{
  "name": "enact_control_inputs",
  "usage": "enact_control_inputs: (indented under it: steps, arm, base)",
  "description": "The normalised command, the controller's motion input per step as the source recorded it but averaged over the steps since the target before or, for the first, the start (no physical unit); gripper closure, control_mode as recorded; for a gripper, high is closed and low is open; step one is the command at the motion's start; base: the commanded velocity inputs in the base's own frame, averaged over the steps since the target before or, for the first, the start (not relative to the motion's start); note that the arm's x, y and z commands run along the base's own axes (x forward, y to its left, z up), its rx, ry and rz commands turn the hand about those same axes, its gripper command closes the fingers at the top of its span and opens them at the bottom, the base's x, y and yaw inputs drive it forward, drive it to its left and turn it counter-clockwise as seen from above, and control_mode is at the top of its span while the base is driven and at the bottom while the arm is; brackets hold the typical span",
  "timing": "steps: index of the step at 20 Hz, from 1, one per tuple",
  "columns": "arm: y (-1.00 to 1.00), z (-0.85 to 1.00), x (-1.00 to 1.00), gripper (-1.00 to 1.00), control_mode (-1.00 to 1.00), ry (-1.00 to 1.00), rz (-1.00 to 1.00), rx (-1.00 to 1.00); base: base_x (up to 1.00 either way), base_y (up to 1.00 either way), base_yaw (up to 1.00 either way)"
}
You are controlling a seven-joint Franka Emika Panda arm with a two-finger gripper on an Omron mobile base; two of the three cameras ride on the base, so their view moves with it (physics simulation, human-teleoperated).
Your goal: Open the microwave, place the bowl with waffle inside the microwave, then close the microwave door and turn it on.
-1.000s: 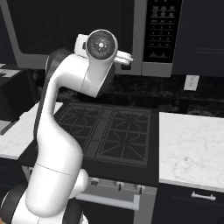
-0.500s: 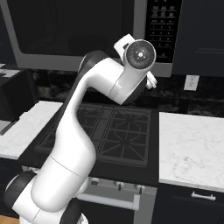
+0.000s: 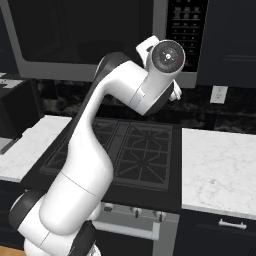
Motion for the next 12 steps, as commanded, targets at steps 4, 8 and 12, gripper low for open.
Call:
enact_control_inputs:
  steps: [4, 8, 12]
  arm:
    - [-0.30, 0.00, 0.46, 1.00, -1.00, 0.00, -0.12, 0.19]
    - [-0.39, 0.00, 0.42, 1.00, -1.00, -0.02, -0.22, 0.26]
    - [-0.38, 0.00, 0.12, 1.00, -1.00, -0.08, -0.21, 0.24]
  base:
    - [0.00, 0.00, 0.00]
    - [0.00, 0.00, 0.00]
    - [0.00, 0.00, 0.00]
